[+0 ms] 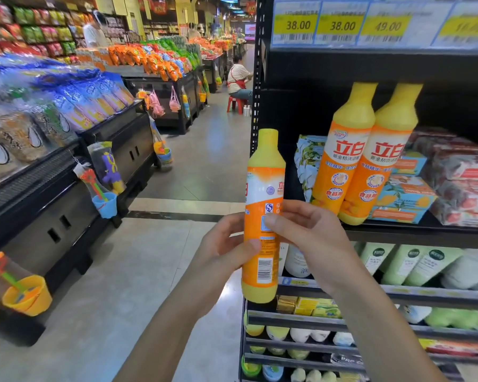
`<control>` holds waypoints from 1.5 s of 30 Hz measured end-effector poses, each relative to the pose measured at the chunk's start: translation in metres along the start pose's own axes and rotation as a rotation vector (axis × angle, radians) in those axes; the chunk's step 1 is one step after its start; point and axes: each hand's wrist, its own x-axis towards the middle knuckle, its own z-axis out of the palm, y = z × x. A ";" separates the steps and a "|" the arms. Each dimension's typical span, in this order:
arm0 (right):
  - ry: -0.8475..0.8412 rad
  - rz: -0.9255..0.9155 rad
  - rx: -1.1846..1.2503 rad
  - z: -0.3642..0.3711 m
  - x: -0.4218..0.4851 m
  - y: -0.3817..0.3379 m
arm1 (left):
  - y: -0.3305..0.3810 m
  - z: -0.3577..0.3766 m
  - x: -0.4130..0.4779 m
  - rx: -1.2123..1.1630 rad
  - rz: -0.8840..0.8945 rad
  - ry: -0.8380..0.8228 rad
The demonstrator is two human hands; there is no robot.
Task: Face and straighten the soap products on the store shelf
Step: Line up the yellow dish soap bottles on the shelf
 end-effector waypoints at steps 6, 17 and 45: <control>0.075 -0.037 -0.008 0.002 0.001 -0.001 | 0.002 0.009 0.003 0.182 0.047 0.039; -0.020 -0.009 0.027 0.004 0.003 -0.004 | 0.014 0.005 0.009 0.058 0.058 0.146; 0.049 -0.029 -0.072 -0.006 0.003 -0.006 | 0.014 0.010 0.010 0.105 0.091 0.092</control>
